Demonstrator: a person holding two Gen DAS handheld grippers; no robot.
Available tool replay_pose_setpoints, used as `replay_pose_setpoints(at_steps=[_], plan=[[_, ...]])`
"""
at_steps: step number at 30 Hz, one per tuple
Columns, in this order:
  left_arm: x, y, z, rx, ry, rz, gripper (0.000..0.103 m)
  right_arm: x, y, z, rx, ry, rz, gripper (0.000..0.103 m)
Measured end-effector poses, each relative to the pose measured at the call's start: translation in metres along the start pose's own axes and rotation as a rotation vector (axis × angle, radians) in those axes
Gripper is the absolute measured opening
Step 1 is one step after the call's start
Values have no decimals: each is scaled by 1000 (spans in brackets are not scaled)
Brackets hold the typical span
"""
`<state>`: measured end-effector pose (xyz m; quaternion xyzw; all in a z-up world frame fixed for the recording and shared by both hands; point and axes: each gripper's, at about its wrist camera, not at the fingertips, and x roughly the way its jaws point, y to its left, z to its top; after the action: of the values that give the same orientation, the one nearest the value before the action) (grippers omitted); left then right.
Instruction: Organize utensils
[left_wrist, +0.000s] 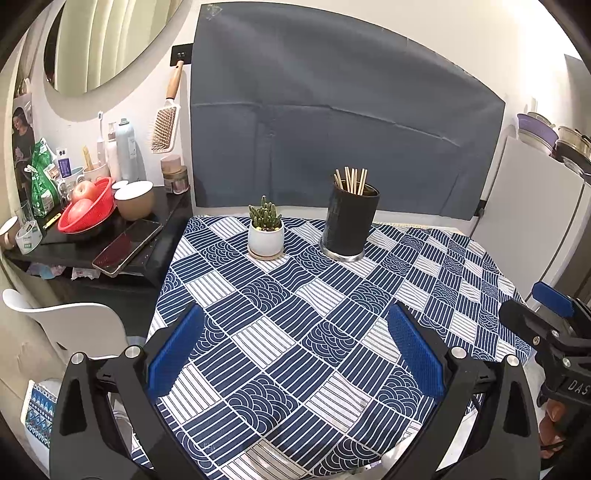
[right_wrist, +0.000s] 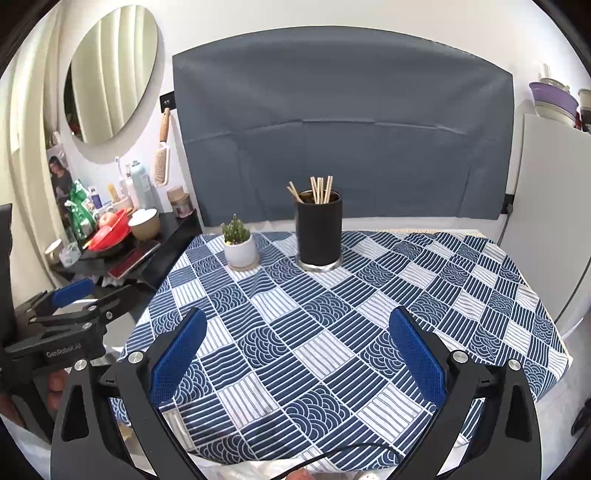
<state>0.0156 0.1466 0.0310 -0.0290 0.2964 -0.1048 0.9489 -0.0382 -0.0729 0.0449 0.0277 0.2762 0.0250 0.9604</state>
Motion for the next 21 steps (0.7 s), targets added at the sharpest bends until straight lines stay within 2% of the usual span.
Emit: replay_pose_setpoints(at_steps=[21], plan=[[-2, 9, -1, -15, -3, 12, 97, 5, 9, -2, -13, 20, 14, 95]])
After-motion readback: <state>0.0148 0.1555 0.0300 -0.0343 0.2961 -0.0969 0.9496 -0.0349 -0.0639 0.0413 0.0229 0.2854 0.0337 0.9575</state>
